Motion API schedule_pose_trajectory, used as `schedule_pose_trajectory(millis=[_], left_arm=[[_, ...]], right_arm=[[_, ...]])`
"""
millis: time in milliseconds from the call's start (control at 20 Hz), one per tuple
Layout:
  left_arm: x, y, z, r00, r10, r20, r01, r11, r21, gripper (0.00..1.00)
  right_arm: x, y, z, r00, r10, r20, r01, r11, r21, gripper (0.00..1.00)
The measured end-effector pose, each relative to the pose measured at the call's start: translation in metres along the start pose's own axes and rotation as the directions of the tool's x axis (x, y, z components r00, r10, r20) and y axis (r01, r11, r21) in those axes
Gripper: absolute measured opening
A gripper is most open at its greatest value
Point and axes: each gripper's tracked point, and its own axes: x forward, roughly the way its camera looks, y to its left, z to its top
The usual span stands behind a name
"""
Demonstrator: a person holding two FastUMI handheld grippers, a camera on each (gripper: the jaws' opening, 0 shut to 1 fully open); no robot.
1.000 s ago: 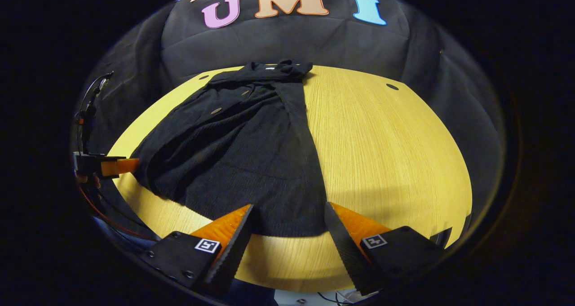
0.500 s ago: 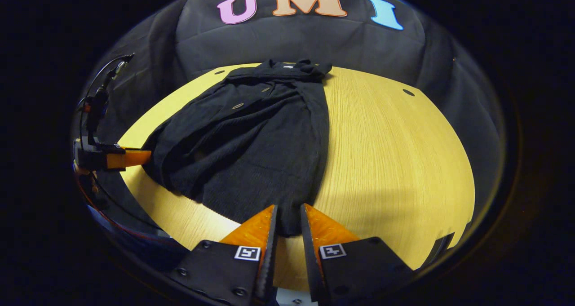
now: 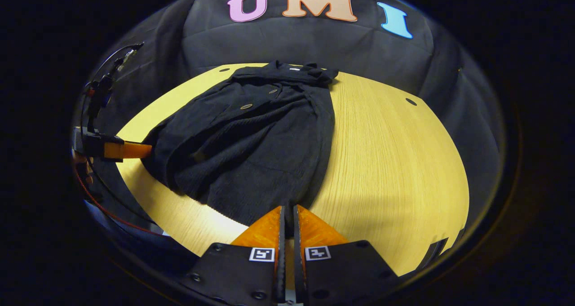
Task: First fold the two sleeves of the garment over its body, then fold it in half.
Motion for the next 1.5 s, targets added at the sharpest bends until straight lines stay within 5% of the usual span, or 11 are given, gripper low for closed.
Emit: schedule_pose_trajectory(millis=[50, 500, 850, 1500], left_arm=[[-0.002, 0.0, 0.002, 1.0, -0.001, 0.0, 0.001, 1.0, -0.001, 0.0], [-0.037, -0.019, 0.109, 0.975, -0.075, 0.21, 0.067, 0.997, 0.043, 0.0], [-0.034, -0.028, 0.219, 0.919, -0.117, 0.376, 0.086, 0.991, 0.1, 0.0], [-0.014, -0.055, 0.375, 0.837, -0.187, 0.514, 0.142, 0.982, 0.126, 0.0]], right_arm=[[-0.004, 0.002, 0.003, 1.0, 0.024, 0.004, -0.024, 1.0, 0.009, 0.03], [-0.026, -0.008, 0.091, 0.981, 0.059, 0.184, -0.067, 0.997, 0.038, 0.05], [-0.034, -0.041, 0.188, 0.941, 0.016, 0.338, -0.037, 0.998, 0.056, 0.05], [-0.021, -0.087, 0.336, 0.874, -0.081, 0.479, 0.093, 0.996, 0.0, 0.05]])
